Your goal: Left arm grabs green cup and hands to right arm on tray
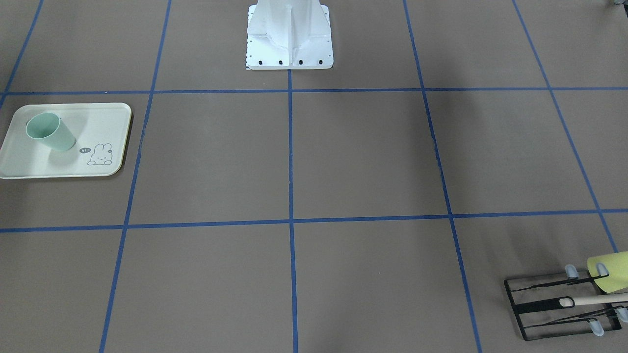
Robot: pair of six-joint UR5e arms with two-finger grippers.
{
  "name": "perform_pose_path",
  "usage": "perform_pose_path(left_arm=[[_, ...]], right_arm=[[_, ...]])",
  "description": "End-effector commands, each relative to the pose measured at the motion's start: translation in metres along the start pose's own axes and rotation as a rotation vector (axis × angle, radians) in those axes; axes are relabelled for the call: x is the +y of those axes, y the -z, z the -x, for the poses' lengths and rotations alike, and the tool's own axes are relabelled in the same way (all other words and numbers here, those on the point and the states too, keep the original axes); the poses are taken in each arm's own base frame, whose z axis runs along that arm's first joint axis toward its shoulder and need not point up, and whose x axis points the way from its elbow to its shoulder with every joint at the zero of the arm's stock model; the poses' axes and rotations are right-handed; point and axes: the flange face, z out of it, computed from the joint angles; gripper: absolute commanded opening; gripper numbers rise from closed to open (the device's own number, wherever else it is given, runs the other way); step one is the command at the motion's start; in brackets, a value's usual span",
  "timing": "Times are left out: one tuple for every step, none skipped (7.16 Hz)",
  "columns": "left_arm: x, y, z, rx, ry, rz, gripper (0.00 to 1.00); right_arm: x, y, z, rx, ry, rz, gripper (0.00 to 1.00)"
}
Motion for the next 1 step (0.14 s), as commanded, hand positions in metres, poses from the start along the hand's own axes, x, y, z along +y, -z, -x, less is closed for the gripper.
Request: perform_pose_path(left_arm=[[0.0001, -0.0001, 0.0001, 0.000, 0.001, 0.001, 1.00]], right_arm=[[0.0000, 0.0000, 0.0000, 0.000, 0.000, 0.000, 0.99]])
